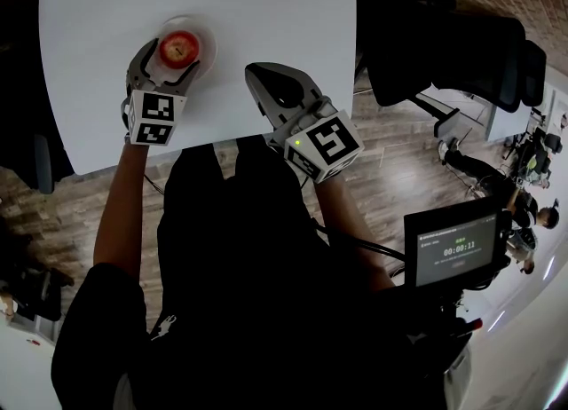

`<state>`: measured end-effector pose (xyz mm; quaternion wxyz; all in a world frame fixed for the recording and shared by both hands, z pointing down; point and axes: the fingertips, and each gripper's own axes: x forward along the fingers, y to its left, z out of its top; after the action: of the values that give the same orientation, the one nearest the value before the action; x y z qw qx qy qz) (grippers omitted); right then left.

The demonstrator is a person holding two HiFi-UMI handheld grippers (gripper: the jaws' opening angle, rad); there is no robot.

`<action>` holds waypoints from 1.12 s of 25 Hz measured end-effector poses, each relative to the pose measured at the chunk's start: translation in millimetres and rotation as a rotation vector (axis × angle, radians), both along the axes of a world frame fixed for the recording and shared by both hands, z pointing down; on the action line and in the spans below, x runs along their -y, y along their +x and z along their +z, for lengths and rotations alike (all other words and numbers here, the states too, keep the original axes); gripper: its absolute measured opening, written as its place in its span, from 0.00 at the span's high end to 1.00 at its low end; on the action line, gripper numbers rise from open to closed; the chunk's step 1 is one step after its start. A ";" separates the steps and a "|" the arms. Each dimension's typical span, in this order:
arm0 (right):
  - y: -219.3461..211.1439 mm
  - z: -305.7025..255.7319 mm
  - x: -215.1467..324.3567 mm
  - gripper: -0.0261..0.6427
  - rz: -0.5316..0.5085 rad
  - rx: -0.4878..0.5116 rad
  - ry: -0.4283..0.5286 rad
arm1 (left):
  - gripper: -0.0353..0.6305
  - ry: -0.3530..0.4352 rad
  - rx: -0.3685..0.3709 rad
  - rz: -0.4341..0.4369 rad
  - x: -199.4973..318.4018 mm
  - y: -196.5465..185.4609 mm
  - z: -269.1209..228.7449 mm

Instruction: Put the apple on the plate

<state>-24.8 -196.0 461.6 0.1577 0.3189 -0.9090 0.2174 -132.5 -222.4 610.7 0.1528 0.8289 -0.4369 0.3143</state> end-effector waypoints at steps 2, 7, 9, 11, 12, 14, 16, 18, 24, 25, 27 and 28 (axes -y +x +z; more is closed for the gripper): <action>-1.9 -2.9 0.3 0.95 -0.011 0.007 0.014 | 0.35 0.004 0.003 -0.002 -0.8 -1.4 -4.9; 2.6 -13.4 4.9 0.95 -0.021 0.024 0.043 | 0.35 0.012 -0.002 -0.015 -0.6 2.1 -19.5; 2.2 -16.6 3.0 0.95 -0.032 0.027 0.053 | 0.35 0.022 -0.008 -0.022 -2.3 2.4 -27.7; 1.5 -20.9 1.7 0.96 -0.043 0.033 0.066 | 0.35 0.033 -0.017 -0.032 -4.7 2.6 -36.6; 1.4 -23.9 1.0 0.95 -0.047 0.037 0.073 | 0.38 0.039 -0.020 -0.037 -6.3 2.8 -41.0; 0.4 -30.4 -0.6 0.95 -0.056 0.047 0.084 | 0.43 0.048 -0.019 -0.048 -10.0 2.2 -49.0; -2.4 -35.7 -2.1 0.95 -0.068 0.055 0.096 | 0.47 0.058 -0.014 -0.061 -13.1 -0.7 -54.7; -5.5 -38.9 -4.5 0.95 -0.082 0.060 0.105 | 0.54 0.071 -0.011 -0.074 -16.1 -4.0 -60.2; -16.3 -53.8 -15.1 0.96 -0.111 0.083 0.141 | 0.74 0.104 -0.008 -0.111 -32.6 -13.9 -81.7; -17.0 -56.0 -15.9 0.96 -0.116 0.085 0.147 | 0.78 0.110 -0.004 -0.119 -34.0 -15.9 -85.4; -17.3 -62.0 -16.4 0.96 -0.126 0.089 0.168 | 0.84 0.125 0.002 -0.132 -35.1 -18.4 -93.3; -17.2 -65.3 -16.2 0.95 -0.130 0.092 0.179 | 0.87 0.132 0.003 -0.138 -35.0 -19.2 -97.7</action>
<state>-42.0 -179.8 396.3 0.1004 0.2616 -0.9498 0.1393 -151.7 -187.3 513.0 0.1184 0.8046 -0.5130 0.2746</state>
